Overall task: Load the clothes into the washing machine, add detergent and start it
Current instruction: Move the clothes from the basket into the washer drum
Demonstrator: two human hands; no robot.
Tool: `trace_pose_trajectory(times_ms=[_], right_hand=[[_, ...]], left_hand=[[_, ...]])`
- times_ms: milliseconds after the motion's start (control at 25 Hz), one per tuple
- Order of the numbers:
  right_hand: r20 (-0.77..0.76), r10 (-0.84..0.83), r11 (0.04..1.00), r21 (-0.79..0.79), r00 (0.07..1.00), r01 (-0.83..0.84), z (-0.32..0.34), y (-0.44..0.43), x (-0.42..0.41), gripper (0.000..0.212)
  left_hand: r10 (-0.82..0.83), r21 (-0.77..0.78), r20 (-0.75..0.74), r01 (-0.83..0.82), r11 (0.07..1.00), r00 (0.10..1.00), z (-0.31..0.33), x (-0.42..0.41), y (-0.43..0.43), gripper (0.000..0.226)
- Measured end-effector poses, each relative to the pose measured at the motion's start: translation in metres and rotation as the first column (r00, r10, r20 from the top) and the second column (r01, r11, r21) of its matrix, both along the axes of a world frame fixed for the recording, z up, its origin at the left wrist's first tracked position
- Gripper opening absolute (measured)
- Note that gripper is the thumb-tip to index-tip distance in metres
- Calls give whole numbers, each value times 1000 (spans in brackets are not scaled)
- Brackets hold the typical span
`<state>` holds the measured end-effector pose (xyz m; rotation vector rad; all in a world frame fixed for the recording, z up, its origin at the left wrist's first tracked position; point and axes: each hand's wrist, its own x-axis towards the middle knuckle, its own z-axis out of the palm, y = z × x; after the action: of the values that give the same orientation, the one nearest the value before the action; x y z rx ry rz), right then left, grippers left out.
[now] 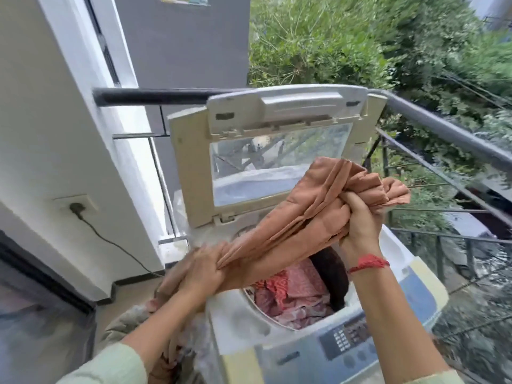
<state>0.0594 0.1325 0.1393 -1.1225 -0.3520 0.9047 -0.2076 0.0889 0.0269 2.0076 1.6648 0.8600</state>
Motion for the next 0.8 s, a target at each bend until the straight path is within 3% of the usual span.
trace_pose_trajectory(times_ms=[120, 200, 240, 320, 360, 400, 480, 520, 560, 640, 680, 720, 800], right_hand=[[-14, 73, 997, 3, 997, -73, -3, 35, 83, 45], [169, 92, 996, -29, 981, -88, -2, 54, 128, 26], [339, 109, 994, -61, 935, -94, -6, 61, 140, 21], [652, 245, 969, -191, 718, -157, -30, 70, 141, 19], [751, 385, 922, -333, 537, -196, -51, 70, 133, 19], [771, 552, 834, -516, 317, -196, -78, 72, 126, 27], [520, 853, 517, -853, -37, -78, -126, 66, 109, 73], [399, 907, 403, -915, -137, 5, -138, 64, 99, 90], [368, 908, 383, -923, -199, 41, -141, 62, 87, 99], [496, 834, 486, -868, -243, -103, -130, 54, 48, 100], [572, 777, 514, -818, -263, -259, -120, 45, 17, 97], [619, 739, 491, -764, -264, -419, -109, 32, -18, 96], [614, 708, 308, -713, -350, -629, -95, 2, -91, 112]], left_hand=[[67, 105, -139, -52, 993, 988, 38, 69, 9, 36], [46, 77, -280, -25, 997, 959, 62, 120, 31, 37], [33, 6, -366, -33, 999, 930, 65, 139, 44, 37], [-44, -157, -501, -41, 987, 865, 49, 166, 61, 31], [-109, -269, -551, -52, 962, 827, 29, 170, 63, 27], [-180, -404, -575, -86, 911, 798, 8, 170, 61, 27], [-263, -593, -533, -134, 794, 804, -24, 157, 51, 50], [-247, -589, -496, -113, 800, 832, -29, 148, 45, 61], [-168, -494, -431, -76, 866, 887, -27, 134, 36, 65], [117, -81, -224, -138, 987, 968, -7, 92, 13, 55], [256, 78, -112, -248, 966, 960, 1, 61, -5, 51], [384, 151, -31, -376, 914, 923, 2, 28, -26, 53], [535, 5, -79, -536, 844, 841, -23, -39, -62, 73]])
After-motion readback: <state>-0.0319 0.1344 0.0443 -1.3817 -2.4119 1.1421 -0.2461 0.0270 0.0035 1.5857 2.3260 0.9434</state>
